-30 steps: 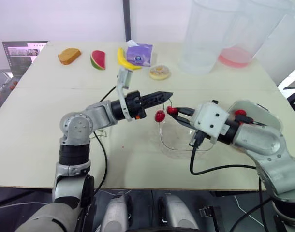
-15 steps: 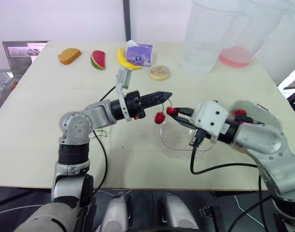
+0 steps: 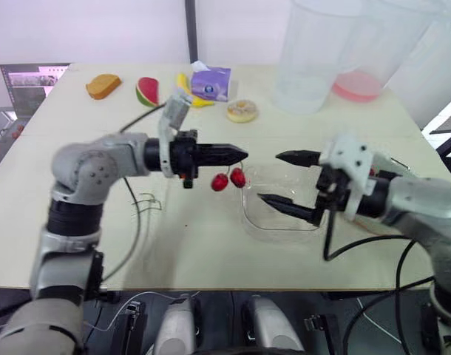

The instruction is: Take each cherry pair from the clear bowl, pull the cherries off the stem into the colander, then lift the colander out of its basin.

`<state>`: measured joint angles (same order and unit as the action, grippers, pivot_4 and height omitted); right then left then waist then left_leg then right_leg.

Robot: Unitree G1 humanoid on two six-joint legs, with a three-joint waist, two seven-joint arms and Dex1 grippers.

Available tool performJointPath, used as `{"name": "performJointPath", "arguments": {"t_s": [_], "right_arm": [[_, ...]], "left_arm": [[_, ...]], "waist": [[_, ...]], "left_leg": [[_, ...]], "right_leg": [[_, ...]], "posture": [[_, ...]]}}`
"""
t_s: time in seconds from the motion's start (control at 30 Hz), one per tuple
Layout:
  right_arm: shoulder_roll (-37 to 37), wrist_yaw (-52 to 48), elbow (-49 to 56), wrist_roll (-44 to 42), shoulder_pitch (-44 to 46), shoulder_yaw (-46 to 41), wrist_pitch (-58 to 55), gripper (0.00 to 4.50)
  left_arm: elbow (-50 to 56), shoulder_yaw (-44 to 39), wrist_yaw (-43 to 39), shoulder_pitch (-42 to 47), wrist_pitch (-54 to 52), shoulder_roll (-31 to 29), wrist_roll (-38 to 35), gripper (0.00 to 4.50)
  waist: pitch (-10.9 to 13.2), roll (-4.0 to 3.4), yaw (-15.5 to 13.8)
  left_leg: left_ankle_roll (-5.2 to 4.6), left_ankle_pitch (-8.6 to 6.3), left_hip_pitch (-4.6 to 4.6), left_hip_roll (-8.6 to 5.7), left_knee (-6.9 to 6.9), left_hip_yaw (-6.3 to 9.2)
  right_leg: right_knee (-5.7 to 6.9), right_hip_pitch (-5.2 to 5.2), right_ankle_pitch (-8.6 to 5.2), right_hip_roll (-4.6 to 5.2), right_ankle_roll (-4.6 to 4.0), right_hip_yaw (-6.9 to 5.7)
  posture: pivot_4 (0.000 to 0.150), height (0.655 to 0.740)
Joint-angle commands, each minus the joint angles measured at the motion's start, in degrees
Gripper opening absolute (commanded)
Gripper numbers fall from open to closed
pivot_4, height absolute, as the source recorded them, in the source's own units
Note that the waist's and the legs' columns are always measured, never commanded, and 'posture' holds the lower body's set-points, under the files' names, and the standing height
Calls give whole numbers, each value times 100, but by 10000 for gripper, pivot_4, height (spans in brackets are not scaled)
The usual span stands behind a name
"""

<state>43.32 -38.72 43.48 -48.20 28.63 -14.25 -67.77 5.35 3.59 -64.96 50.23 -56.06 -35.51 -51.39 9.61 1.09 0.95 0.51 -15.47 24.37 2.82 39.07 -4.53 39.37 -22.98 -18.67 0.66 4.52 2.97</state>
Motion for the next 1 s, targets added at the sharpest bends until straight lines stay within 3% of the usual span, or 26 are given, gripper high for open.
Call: {"name": "performJointPath", "arguments": {"t_s": [0.03, 0.27, 0.8, 0.9, 1.0], "right_arm": [[-187, 289, -303, -823, 503, -69, -471, 44620], [-1016, 1175, -980, -1592, 1419, 393, -963, 44620], [-1006, 1544, -1267, -1943, 1511, 646, -791, 44620], [-1020, 1615, -1282, -2019, 1518, 646, -770, 36672], [-1036, 1674, -1284, -2082, 1525, 653, -749, 22145]], "left_arm": [[112, 159, -867, 330, 510, -287, 309, 0], [-132, 159, -1134, 573, 809, -187, 552, 0], [-83, -4, -781, 540, 714, 39, 504, 0], [-75, -5, -762, 535, 704, 42, 497, 0], [-67, -7, -735, 535, 686, 62, 494, 0]], "waist": [[0, -1, -2], [0, -1, -5], [0, -1, 8], [0, -1, 8], [0, 0, 7]], "left_leg": [[-2, -1, 0, -1, -1, -1], [-5, -3, 11, 0, -1, -1], [-10, -5, 19, 1, 3, -2], [-10, -5, 19, 1, 3, -3], [-10, -5, 19, 1, 3, -3]], "right_leg": [[-1, 0, 0, 1, 0, 1], [0, -12, 0, 0, 0, 2], [1, -19, 0, 2, 2, 2], [1, -19, 0, 2, 2, 2], [1, -19, 0, 2, 2, 2]], "posture": [[1500, 7400], [1500, 7400], [1500, 7400], [1500, 7400], [1500, 7400]]}}
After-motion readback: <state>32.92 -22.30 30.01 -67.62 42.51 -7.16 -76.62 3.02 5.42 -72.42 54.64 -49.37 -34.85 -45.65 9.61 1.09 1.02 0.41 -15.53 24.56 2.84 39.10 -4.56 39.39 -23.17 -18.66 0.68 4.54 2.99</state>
